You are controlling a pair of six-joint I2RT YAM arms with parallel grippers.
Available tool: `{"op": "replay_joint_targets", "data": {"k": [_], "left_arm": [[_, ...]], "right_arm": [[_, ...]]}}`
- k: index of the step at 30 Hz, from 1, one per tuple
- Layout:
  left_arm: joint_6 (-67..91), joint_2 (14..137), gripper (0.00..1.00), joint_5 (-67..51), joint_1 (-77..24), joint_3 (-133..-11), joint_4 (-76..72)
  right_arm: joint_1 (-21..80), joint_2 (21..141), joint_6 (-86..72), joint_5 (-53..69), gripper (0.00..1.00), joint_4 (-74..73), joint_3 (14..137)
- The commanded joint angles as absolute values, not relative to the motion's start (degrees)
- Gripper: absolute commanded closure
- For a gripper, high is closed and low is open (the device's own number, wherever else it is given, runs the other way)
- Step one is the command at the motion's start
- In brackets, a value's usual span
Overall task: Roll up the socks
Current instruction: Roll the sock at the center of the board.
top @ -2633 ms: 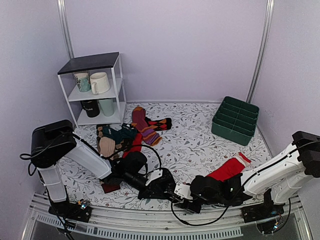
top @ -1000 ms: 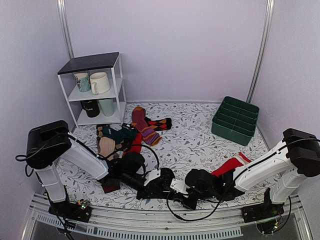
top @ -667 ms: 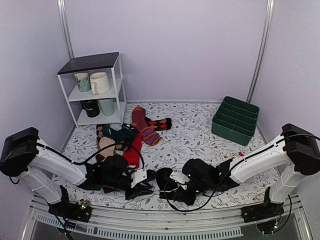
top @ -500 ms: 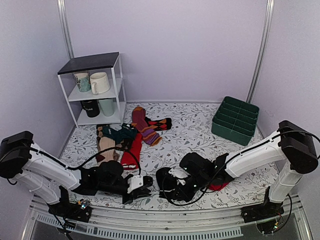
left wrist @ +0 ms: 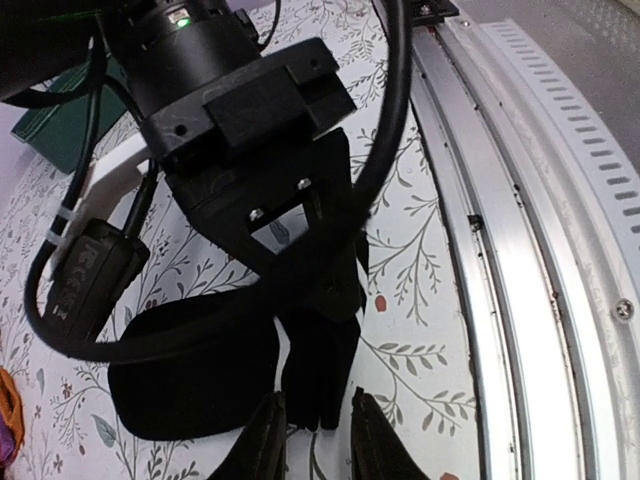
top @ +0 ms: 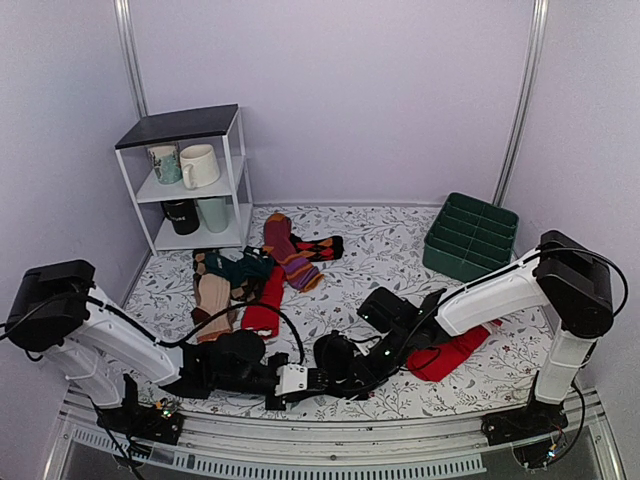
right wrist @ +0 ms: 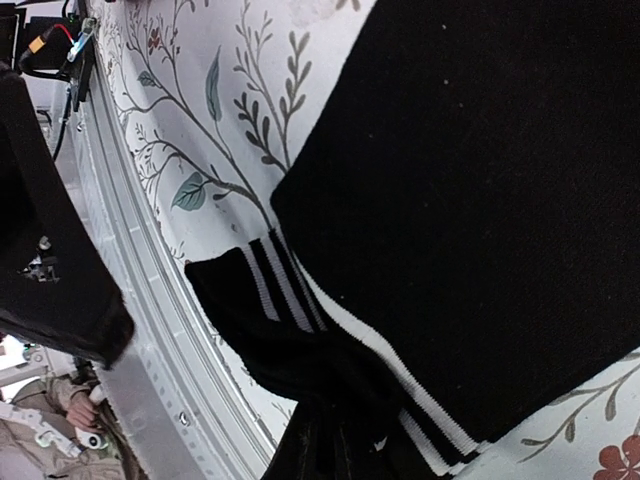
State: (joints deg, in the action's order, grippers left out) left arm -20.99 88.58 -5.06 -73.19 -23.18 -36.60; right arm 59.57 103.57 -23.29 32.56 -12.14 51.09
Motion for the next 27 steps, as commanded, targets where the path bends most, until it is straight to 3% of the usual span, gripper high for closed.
{"op": "replay_joint_targets", "data": {"k": [1, 14, 27], "left_arm": [[-23.65, 92.69, 0.77, -5.30, -74.21, -25.97, -38.94], [-23.50, 97.46, 0.74, -0.63, -75.24, -27.40, -41.72], [-23.98, 101.72, 0.63, 1.21, -75.30, -29.58, -40.32]], "right_arm": [[58.39, 107.93, -25.50, 33.02, 0.92, -20.22, 49.39], [57.43, 109.16, -25.14, 34.58, 0.92, -20.39, 49.90], [57.47, 109.20, -25.22, 35.09, 0.92, -20.02, 49.47]]}}
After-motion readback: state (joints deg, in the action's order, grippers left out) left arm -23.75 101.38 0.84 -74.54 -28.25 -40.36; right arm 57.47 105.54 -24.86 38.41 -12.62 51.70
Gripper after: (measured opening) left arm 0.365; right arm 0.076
